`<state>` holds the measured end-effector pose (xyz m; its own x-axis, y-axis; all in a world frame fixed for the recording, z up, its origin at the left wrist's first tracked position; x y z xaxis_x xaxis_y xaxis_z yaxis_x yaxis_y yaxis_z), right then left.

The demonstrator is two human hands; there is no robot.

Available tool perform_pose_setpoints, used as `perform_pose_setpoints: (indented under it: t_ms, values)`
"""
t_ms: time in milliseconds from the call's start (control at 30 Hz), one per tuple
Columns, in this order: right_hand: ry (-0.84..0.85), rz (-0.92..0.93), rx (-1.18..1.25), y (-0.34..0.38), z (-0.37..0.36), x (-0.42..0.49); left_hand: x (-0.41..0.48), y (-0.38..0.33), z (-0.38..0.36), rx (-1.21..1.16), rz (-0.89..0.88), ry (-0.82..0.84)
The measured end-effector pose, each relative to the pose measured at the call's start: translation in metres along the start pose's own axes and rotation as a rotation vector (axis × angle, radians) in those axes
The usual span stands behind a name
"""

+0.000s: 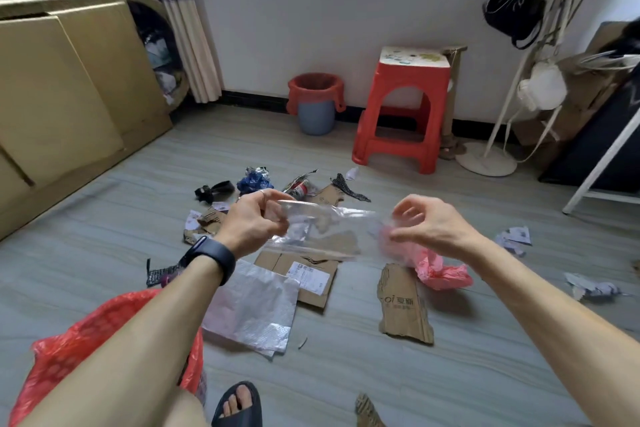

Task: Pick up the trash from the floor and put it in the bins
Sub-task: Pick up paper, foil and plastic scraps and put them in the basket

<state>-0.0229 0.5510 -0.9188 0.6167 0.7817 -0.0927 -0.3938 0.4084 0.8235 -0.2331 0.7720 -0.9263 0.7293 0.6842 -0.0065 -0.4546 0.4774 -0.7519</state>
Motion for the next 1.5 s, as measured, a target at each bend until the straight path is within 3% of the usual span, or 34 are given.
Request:
perform_pose_setpoints:
  t_ms: [100,167,300,400,533,667,733,867,933,1067,1167,1267,1400,1500]
  values:
    - [0.348,-0.061,-0.078,0.003,-0.031,-0.009,-0.002,-0.014,-0.003,0.024,-0.090,0.122]
    - [0.410,-0.051,-0.114,0.005,-0.051,-0.013,-0.003,-0.025,-0.009,-0.010,-0.106,0.189]
    - [0.309,0.044,-0.115,0.015,-0.065,-0.009,-0.005,-0.040,-0.020,-0.072,-0.120,0.264]
    - [0.355,0.010,0.073,0.015,-0.071,-0.008,-0.006,-0.044,-0.020,-0.158,-0.108,0.168]
    - [0.230,0.015,0.305,0.024,-0.066,-0.006,-0.006,-0.037,-0.024,-0.378,0.018,0.052]
    - [0.109,-0.028,0.633,0.030,-0.052,-0.003,-0.008,-0.028,-0.041,-0.348,0.142,0.327]
    - [0.102,-0.049,0.656,0.028,-0.051,-0.003,-0.013,-0.034,-0.044,-0.314,0.103,0.388]
    - [-0.036,-0.108,0.704,0.020,-0.049,0.001,-0.009,-0.038,-0.042,-0.449,0.129,0.242]
    - [-0.092,-0.091,0.714,0.018,-0.048,0.003,-0.007,-0.037,-0.042,-0.393,0.127,0.198]
    - [0.011,-0.007,0.646,0.025,-0.052,0.002,-0.008,-0.041,-0.041,-0.358,0.049,0.092]
    - [0.087,0.026,0.615,0.029,-0.053,-0.001,-0.008,-0.044,-0.039,-0.407,0.014,0.171]
    - [0.080,0.090,0.451,0.024,-0.052,0.000,-0.010,-0.038,-0.041,-0.264,-0.038,0.329]
    - [-0.013,0.181,0.243,0.023,-0.047,-0.001,-0.004,-0.031,-0.033,0.290,-0.164,0.128]
    - [-0.046,0.221,0.149,0.023,-0.048,-0.001,-0.004,-0.028,-0.031,0.311,-0.175,0.103]
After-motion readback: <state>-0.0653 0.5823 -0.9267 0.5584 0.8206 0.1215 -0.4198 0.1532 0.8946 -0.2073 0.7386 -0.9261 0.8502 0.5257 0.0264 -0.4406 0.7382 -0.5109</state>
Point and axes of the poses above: each hand's wrist, its own x-axis towards the middle knuckle, its own z-axis out of the back of the hand, y = z × x, the point moved 4 cm from there along x, towards the middle knuckle, and after that the axes turned 13 degrees about x, right-handed, at the moved point
